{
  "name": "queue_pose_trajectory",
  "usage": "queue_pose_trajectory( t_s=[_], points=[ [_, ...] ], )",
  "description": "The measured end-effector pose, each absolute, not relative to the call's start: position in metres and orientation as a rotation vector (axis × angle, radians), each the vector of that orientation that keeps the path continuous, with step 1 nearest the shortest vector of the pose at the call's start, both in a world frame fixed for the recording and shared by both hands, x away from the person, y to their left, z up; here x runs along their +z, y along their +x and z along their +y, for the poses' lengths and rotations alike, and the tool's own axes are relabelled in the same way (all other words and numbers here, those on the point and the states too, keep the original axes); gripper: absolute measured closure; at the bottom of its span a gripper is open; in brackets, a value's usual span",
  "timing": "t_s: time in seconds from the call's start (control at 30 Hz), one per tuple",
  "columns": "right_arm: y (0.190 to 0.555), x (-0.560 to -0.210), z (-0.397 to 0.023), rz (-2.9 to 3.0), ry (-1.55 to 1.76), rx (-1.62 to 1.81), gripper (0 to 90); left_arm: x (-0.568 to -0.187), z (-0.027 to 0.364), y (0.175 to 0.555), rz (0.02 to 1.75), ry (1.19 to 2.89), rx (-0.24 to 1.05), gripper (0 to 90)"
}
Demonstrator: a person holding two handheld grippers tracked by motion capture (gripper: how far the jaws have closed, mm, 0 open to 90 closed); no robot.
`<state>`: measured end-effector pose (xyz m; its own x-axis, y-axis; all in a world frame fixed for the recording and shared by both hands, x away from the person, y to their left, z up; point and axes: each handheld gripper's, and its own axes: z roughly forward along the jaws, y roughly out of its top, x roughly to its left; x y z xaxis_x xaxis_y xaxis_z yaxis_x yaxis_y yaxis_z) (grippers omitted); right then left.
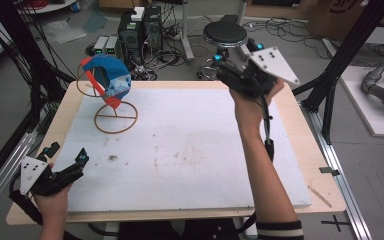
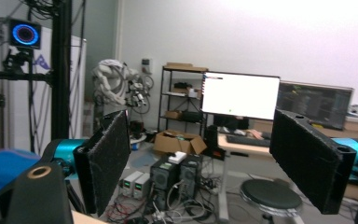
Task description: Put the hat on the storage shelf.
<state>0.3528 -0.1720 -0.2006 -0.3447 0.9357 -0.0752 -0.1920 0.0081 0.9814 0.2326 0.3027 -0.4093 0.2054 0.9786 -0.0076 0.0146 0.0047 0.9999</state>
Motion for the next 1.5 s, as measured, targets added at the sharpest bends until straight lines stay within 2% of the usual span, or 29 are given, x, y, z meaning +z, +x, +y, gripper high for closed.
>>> queue_pose_trajectory(
  t_s=[0.27,0.67,0.9,1.13,1.5],
  points=[
    [0.321,-0.243,-0.24,1.325,0.917,1.459,19.0,-0.408,0.303,0.236,1.071,1.285,1.036,15.2],
    [0.28,-0.311,-0.318,1.321,1.08,1.415,14.1,-0.408,0.3,0.241,1.08,1.279,1.035,15.2],
    [0.265,-0.341,-0.334,1.298,1.093,1.435,12.5,-0.409,0.297,0.245,1.081,1.287,1.034,15.1],
    [0.266,-0.368,-0.34,1.361,1.111,1.411,12.0,-0.408,0.298,0.247,1.088,1.276,1.037,14.9],
    [0.252,-0.378,-0.349,1.359,1.104,1.425,12.0,-0.408,0.291,0.254,1.076,1.281,1.02,14.9]
  ],
)
